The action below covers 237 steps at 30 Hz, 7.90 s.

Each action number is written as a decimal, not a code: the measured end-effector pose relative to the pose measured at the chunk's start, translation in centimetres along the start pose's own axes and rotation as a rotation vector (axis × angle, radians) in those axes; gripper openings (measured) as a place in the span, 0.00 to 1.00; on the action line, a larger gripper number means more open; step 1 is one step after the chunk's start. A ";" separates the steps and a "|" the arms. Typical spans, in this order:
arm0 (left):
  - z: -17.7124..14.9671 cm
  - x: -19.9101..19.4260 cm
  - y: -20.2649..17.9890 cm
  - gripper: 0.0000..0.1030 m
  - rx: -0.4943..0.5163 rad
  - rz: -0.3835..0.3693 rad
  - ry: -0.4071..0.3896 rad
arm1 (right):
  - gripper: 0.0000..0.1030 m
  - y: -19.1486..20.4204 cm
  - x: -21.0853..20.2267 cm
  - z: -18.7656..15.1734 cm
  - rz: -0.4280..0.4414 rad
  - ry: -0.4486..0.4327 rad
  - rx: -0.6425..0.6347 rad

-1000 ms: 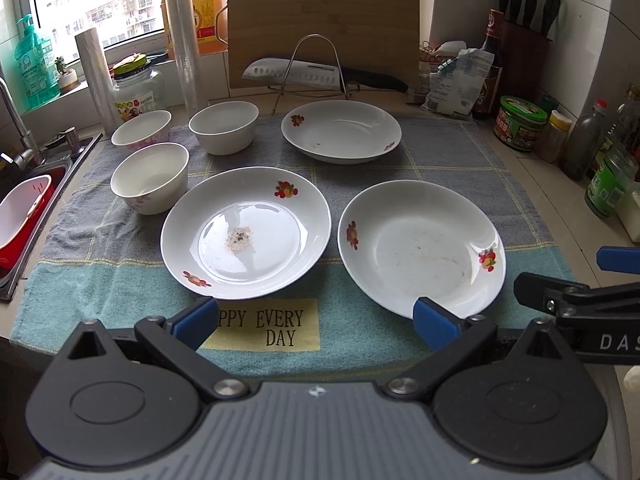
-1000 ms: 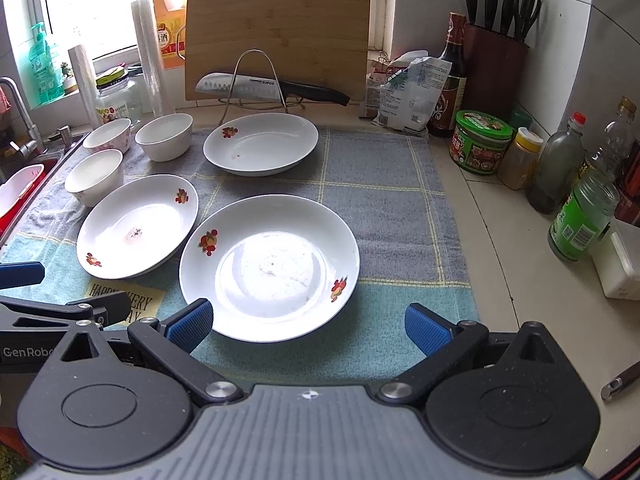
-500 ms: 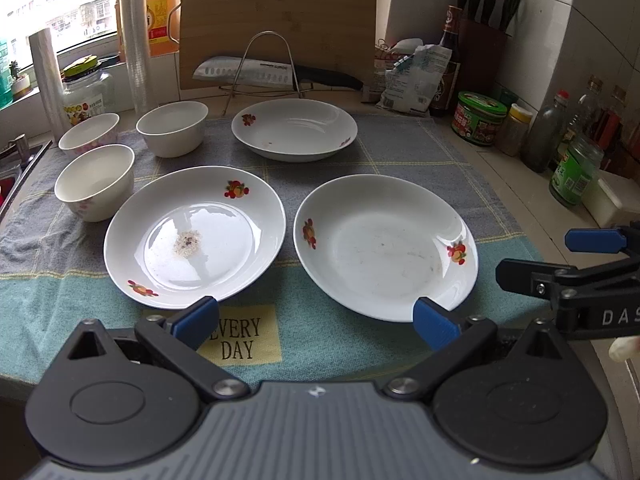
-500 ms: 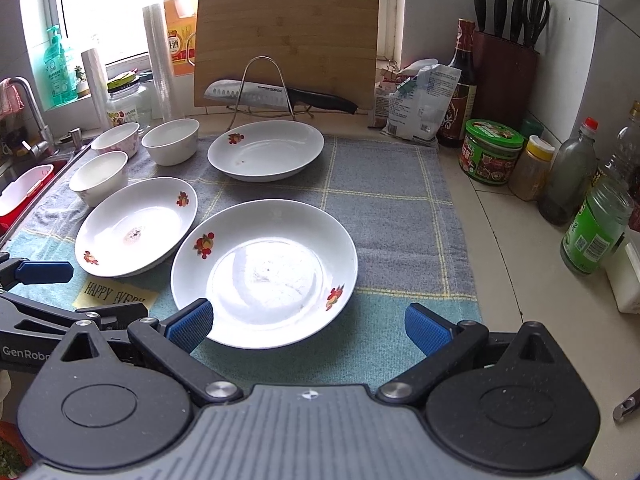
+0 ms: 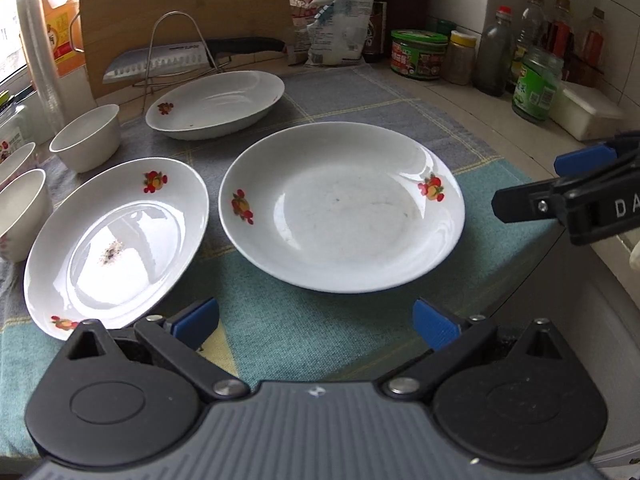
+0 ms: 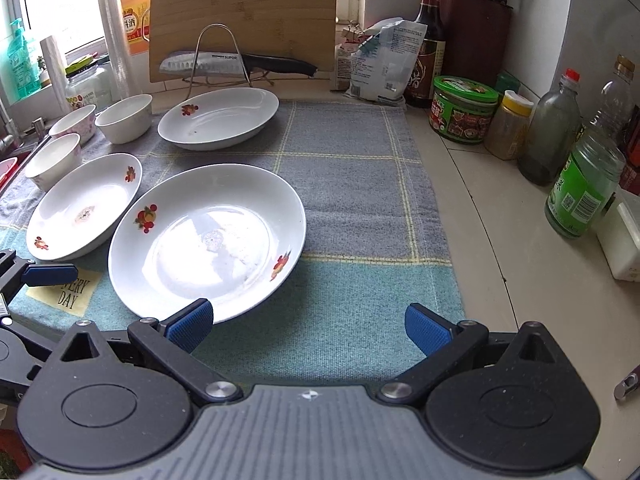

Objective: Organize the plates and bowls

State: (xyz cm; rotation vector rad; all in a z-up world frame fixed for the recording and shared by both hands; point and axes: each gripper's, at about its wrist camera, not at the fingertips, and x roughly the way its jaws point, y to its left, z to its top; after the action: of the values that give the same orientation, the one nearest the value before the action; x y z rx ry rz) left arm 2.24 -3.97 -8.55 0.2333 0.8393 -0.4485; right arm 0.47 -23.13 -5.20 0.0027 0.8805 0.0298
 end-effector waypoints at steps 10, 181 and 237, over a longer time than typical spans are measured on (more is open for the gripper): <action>0.6 3.2 0.6 0.99 0.073 -0.048 0.028 | 1.00 -0.1 2.0 0.9 0.000 0.025 0.011; 3.7 -3.2 4.7 0.99 -0.121 0.123 -0.238 | 1.00 2.2 9.4 11.7 0.331 -0.096 -0.316; -5.1 -1.6 15.5 0.99 -0.074 0.059 0.008 | 1.00 13.4 12.3 6.8 0.544 0.111 -0.487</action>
State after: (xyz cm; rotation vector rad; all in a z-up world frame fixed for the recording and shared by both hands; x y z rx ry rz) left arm 5.17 12.07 -10.29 0.1908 0.8528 -0.3609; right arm 13.23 -9.32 -10.13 -0.2162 0.9435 0.7577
